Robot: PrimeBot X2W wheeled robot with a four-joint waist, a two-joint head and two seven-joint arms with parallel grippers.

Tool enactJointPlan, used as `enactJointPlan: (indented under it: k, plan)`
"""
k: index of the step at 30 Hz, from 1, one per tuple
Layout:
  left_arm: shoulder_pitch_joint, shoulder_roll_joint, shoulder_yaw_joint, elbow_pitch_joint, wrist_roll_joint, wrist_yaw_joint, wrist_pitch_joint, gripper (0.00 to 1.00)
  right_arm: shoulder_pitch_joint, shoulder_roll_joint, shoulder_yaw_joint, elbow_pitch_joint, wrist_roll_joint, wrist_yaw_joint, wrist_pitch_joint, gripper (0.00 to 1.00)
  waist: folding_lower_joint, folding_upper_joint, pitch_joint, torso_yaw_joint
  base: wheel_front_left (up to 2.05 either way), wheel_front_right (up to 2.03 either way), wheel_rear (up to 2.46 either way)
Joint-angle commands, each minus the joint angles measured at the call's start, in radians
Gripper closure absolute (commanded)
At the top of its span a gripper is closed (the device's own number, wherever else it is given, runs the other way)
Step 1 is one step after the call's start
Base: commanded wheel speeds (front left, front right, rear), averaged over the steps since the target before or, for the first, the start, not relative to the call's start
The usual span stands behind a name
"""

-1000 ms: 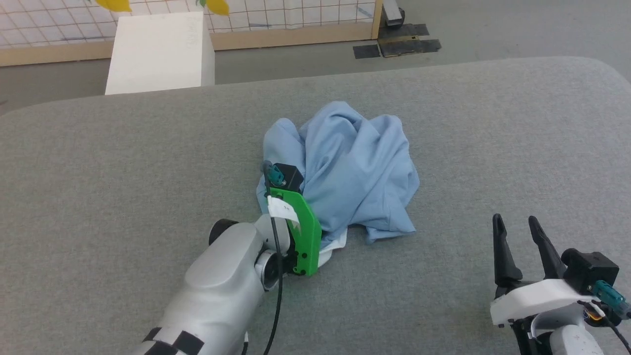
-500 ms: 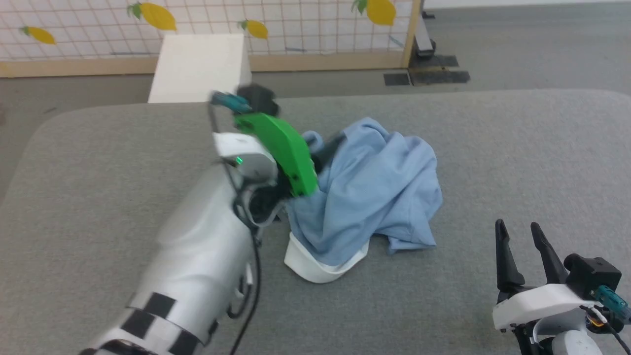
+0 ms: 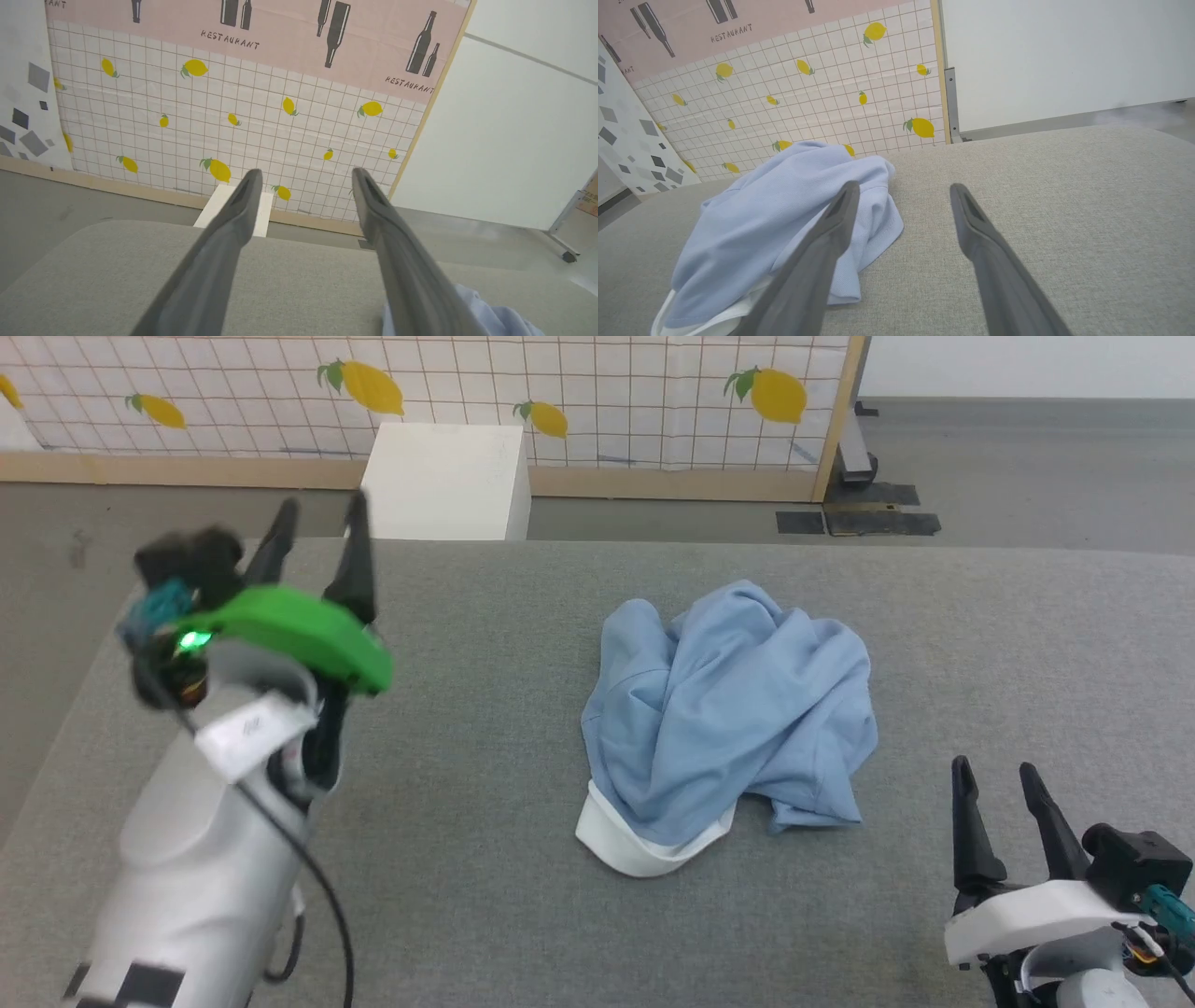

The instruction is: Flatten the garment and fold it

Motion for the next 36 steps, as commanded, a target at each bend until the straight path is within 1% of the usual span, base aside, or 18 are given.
enactJointPlan:
  k: [1,7,11,15,22,31,36]
  plan:
    - [0.04,0.013,0.009,-0.017,0.019,0.01,-0.02,0.0,0.016,0.0,-0.005,-0.006,-0.003,0.006,-0.006,0.0,0.0,0.0,0.001,0.002,0.0,0.0,0.0]
    - [0.192,0.044,0.034,-0.121,0.08,0.025,-0.048,0.0,0.021,0.0,-0.012,-0.017,-0.007,0.006,-0.006,0.0,0.0,0.0,0.005,0.0,0.0,0.0,0.0]
    - [0.292,0.045,0.068,-0.187,0.115,0.041,-0.05,0.0,0.024,0.0,-0.009,-0.022,-0.008,0.006,-0.006,0.0,0.0,0.0,0.004,-0.008,0.0,0.0,0.0]
    - [0.386,0.037,0.091,-0.236,0.149,0.047,-0.05,0.0,0.029,0.0,-0.005,-0.02,-0.006,0.006,-0.006,0.0,0.0,0.0,0.0,-0.016,0.0,0.0,0.0]
    - [0.468,0.02,0.09,-0.243,0.161,0.039,-0.05,0.0,0.036,0.0,0.001,-0.013,-0.002,0.006,-0.006,0.0,0.0,0.0,-0.003,-0.022,0.0,0.0,0.0]
    - [0.508,0.01,0.068,-0.215,0.178,0.045,-0.05,0.0,0.032,0.0,0.007,-0.001,-0.001,0.006,-0.006,0.0,0.0,0.0,-0.004,-0.033,0.0,0.0,0.0]
    - [0.517,0.008,0.064,-0.202,0.165,0.043,-0.037,0.0,0.03,0.0,0.007,0.003,-0.002,0.006,-0.006,0.0,0.0,0.0,-0.003,-0.033,0.0,0.0,0.0]
